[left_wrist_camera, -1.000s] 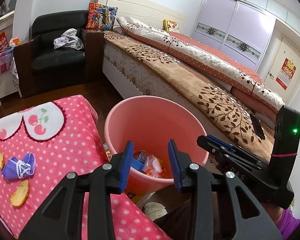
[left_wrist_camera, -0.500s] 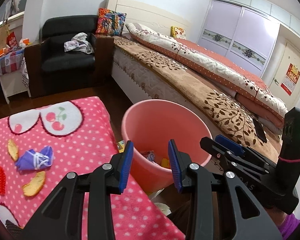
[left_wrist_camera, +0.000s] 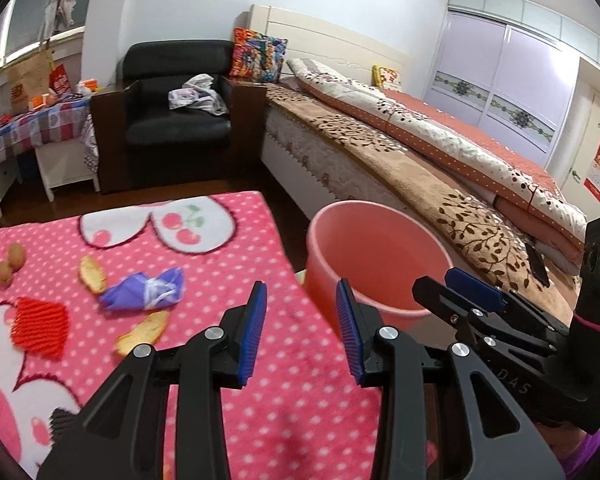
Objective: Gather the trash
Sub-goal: 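Move both grippers back toward the table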
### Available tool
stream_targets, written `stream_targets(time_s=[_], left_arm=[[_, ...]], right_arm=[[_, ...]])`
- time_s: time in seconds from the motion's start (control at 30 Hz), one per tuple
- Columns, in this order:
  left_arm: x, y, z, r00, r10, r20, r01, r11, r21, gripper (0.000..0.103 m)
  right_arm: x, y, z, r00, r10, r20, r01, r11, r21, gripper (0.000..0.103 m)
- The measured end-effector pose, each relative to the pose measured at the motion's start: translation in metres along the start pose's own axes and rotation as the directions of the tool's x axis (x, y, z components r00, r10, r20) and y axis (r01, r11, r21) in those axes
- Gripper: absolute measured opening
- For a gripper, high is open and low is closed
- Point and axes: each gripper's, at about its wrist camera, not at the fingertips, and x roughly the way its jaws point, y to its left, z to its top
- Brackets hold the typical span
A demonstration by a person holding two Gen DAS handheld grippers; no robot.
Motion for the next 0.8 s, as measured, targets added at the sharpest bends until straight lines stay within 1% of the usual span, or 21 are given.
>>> stream_targets(time_s=[0.27, 0.47, 0.6, 0.8], left_arm=[[-0.039, 0.034, -0.025, 0.998, 0.055, 0.011, -0.055, 0.998, -0.014, 0.036], [-0.071, 0.067, -0.046, 0.992, 0.122, 0.021, -0.121, 0.992, -0.043, 0.036], [-0.09, 0.09, -0.06, 0.983, 0.181, 0.025, -0.179, 0.982, -0.063, 0.036], [-0.109, 0.12, -0.077, 0.971, 0.238, 0.016, -0.235, 0.966, -0.111, 0.036]], right_arm=[[0.0, 0.047, -0.014, 0.995, 0.086, -0.045, -0.089, 0.993, -0.076, 0.055], [0.003, 0.085, -0.027, 0.983, 0.156, -0.094, -0.168, 0.978, -0.128, 0.055], [0.008, 0.113, -0.041, 0.967, 0.209, -0.144, -0.231, 0.96, -0.158, 0.055], [0.017, 0.154, -0.061, 0.939, 0.264, -0.22, -0.313, 0.923, -0.224, 0.055]])
